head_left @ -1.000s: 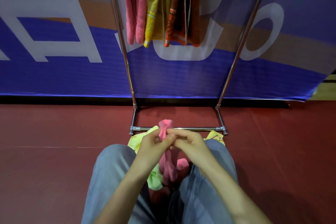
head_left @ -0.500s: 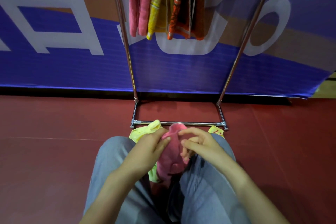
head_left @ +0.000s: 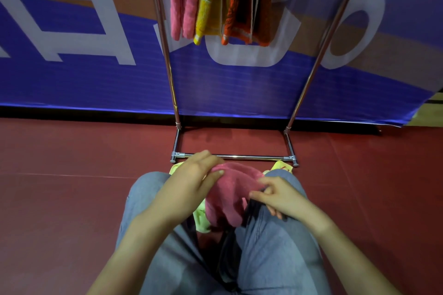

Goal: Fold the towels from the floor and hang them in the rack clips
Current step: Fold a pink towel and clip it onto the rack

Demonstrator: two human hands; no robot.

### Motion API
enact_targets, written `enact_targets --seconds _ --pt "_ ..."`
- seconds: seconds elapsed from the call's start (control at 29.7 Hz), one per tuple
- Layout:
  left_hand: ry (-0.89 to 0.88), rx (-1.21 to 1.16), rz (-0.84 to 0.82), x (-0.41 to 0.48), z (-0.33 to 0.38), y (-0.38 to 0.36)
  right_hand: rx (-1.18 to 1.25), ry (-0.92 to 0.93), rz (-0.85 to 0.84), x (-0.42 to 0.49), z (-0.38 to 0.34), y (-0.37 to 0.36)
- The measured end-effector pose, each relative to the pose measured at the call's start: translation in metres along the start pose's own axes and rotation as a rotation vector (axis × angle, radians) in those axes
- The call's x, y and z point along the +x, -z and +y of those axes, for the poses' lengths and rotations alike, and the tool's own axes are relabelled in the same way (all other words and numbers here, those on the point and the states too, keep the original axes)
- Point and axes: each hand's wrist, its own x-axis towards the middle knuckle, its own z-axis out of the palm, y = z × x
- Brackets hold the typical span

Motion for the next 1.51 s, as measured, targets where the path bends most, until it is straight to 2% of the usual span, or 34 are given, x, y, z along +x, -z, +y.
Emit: enact_targets --seconds 0.13,0.24,0.4,0.61,0.71,0.77,0.84,0.98,1.21,1.31,1.51 --pt "0.017 0.060 0.014 -0.002 -0.012 0.007 0.078 -0.009 0.091 -0.001 0.012 0.009" --pt "0.079 0.098 0.063 -0.007 -0.021 0.014 0.042 0.165 0.330 0.004 -0.006 0.030" --pt "0.138 0.094 0.274 0.009 -0.019 0.047 -0.049 0.427 0.557 0.007 -0.072 0.064" --pt "-0.003 0.213 0.533 0.048 0.016 0.113 -0.058 0.711 0.791 -0.005 -0.159 0.107" --pt "-0.088 0.211 0.596 0.060 0.035 0.140 -0.111 0.825 0.871 -0.020 -0.185 0.125" --pt "-0.129 0.235 0.613 0.065 0.044 0.152 -0.159 0.837 0.916 -0.023 -0.192 0.134" --pt "-0.141 0.288 0.595 0.068 0.046 0.156 -0.162 0.809 0.897 -0.021 -0.192 0.139" --pt "-0.101 0.332 0.527 0.064 0.037 0.149 -0.185 0.713 0.749 -0.015 -0.181 0.140" --pt "0.045 0.164 0.472 0.055 0.026 0.134 -0.150 0.676 0.599 -0.012 -0.165 0.124" --pt "0.122 0.063 0.452 0.049 0.023 0.119 -0.007 0.657 0.559 -0.010 -0.154 0.114" --pt "0.240 -0.205 0.443 0.043 0.020 0.085 0.351 0.533 0.606 -0.008 -0.134 0.092"
